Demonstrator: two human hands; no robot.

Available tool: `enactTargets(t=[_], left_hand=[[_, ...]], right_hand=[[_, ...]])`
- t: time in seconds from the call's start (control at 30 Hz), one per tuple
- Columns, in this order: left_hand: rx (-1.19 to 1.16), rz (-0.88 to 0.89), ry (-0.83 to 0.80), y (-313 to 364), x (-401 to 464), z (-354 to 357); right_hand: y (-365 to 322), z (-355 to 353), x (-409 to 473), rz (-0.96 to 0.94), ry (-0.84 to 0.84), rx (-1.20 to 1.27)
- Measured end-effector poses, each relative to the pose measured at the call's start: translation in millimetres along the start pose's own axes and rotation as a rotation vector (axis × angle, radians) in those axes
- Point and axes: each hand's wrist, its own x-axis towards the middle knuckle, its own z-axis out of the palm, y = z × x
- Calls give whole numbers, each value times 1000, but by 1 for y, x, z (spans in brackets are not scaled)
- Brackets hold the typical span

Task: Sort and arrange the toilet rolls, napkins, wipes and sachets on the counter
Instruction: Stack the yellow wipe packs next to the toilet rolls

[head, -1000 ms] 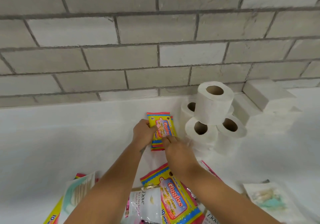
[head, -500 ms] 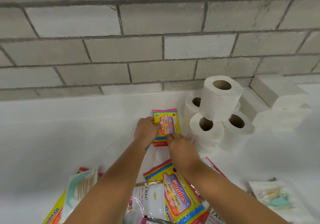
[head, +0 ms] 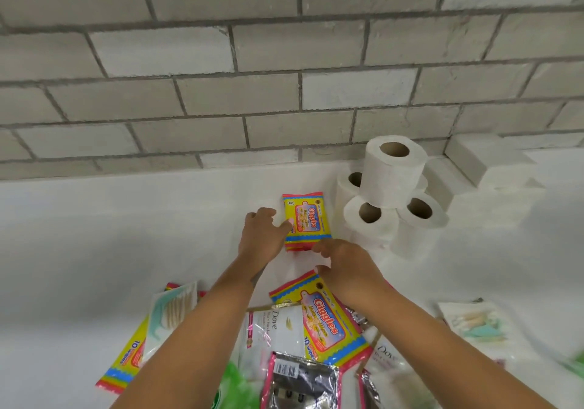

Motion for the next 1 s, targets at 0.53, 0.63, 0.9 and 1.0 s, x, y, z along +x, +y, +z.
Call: enactTargets(t=[0.53,0.63,0.9,1.0], left_hand=[[543,-4,-522,1,-68,7],[488,-23,-592,-3,-66,7],[98,16,-566,-7,-69,-4],[10,36,-549,-4,-65,-11]], right_hand=[[13,-7,-50,182,-216,-106],[15,-1,-54,197,-245,-90],[17,0,-54,214,-282,48],[21,-3,-50,245,-312,201]])
